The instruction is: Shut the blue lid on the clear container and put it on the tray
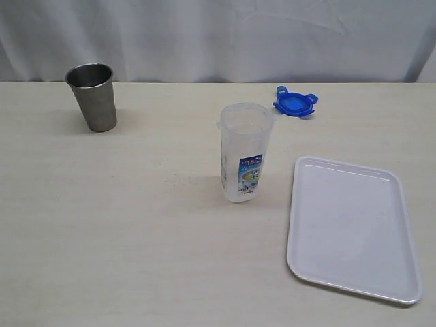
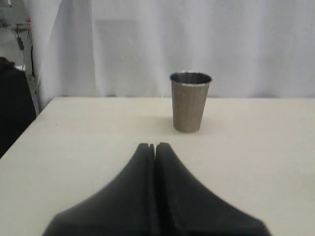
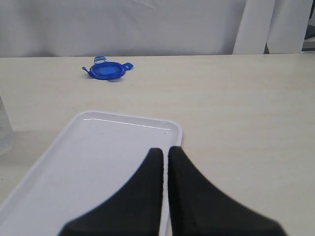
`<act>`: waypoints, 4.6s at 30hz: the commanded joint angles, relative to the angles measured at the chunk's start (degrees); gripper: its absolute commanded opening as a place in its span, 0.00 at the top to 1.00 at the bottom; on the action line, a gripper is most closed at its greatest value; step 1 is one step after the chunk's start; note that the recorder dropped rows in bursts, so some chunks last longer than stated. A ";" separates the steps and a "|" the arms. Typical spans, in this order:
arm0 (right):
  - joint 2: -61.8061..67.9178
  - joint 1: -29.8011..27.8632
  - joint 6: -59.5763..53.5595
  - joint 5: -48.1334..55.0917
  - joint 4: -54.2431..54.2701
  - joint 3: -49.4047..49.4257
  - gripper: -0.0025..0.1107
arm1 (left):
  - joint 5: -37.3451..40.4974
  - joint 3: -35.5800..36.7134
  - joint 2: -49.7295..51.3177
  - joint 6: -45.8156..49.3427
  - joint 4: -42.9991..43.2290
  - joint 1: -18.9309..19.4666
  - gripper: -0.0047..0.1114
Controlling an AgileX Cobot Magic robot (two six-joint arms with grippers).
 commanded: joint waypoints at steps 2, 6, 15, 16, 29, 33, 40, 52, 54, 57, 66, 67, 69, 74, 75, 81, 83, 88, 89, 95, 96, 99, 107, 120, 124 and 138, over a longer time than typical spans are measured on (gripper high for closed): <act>-0.20 0.14 0.19 0.03 0.07 0.16 0.94 | 4.47 0.26 -0.07 0.19 0.51 0.12 0.89; -0.20 0.14 0.19 0.03 0.07 0.16 0.94 | 4.47 0.26 -0.07 0.19 0.51 0.12 0.89; -0.20 0.14 0.19 0.03 0.07 0.16 0.94 | 4.47 0.26 -0.07 0.19 0.51 0.12 0.89; -0.20 0.14 0.19 0.03 0.07 0.16 0.94 | 4.47 0.26 -0.07 0.19 0.51 0.12 0.89; -0.20 0.14 -0.01 -0.71 -3.78 0.16 0.94 | 4.47 0.26 -0.07 0.19 0.51 0.12 0.89; -0.20 0.14 -0.01 -12.09 -14.82 0.16 0.94 | 4.47 0.26 -0.07 0.19 0.51 0.12 0.89; -0.20 0.14 3.60 -59.57 -11.02 0.16 0.94 | 4.47 0.26 -0.07 0.19 0.51 0.12 0.89; 7.52 0.14 26.78 -27.40 -8.71 -21.14 0.92 | 4.47 0.26 -0.07 0.19 0.51 0.12 0.89; 15.37 0.14 27.07 -21.06 -8.71 -27.52 0.85 | 4.47 0.26 -0.07 0.19 0.51 0.12 0.89; 27.74 0.14 27.07 -14.93 -8.71 -36.57 0.72 | 4.47 0.26 -0.07 0.19 0.51 0.12 0.89; 70.04 0.14 2.08 23.63 8.43 -64.88 0.55 | 4.47 0.26 -0.07 0.19 0.51 0.12 0.89; 74.65 0.14 -2.53 23.76 13.71 -66.95 0.55 | 4.47 0.26 -0.07 0.19 0.51 0.12 0.89; 83.31 0.03 -9.69 22.62 24.57 -70.10 0.55 | 4.47 0.26 -0.07 0.19 0.51 0.12 0.89; 101.06 0.03 -11.02 15.48 38.68 -77.71 0.55 | 4.47 0.26 -0.07 0.19 0.51 0.12 0.89; 104.39 0.03 -11.02 13.91 41.52 -79.04 0.55 | 4.47 0.26 -0.07 0.19 0.51 0.12 0.89; 122.12 0.15 -11.02 11.90 49.18 -89.09 0.55 | 4.47 0.26 -0.07 0.19 0.51 0.12 0.89; 126.72 0.03 -10.23 13.64 49.08 -93.86 0.55 | 4.47 0.26 -0.07 0.19 0.51 0.12 0.89; 137.94 0.03 -6.84 13.82 48.97 -107.23 0.55 | 4.47 0.26 -0.07 0.19 0.51 0.12 0.89; 138.93 0.03 -6.49 13.82 48.97 -108.38 0.55 | 4.47 0.26 -0.07 0.19 0.51 0.12 0.89; 142.24 0.03 -3.08 12.73 48.17 -112.02 0.55 | 4.47 0.26 -0.07 0.19 0.51 0.12 0.89; 142.60 0.03 -2.39 12.64 47.38 -112.02 0.55 | 4.47 0.26 -0.07 0.19 0.51 0.12 0.89; 142.98 0.03 -1.70 12.30 45.76 -112.02 0.59 | 4.47 0.26 -0.07 0.19 0.51 0.12 0.89; 144.04 0.03 -1.70 10.20 41.70 -112.02 0.86 | 4.47 0.26 -0.07 0.19 0.51 0.12 0.89; 138.99 0.03 -4.97 12.55 31.82 -112.26 0.94 | 4.47 0.26 -0.07 0.19 0.51 0.12 0.89; 137.56 0.03 -3.88 17.12 23.85 -112.40 0.94 | 4.47 0.26 -0.07 0.19 0.51 0.12 0.89; 137.93 0.03 -6.04 21.16 16.42 -112.40 0.66 | 4.47 0.26 -0.07 0.19 0.51 0.12 0.89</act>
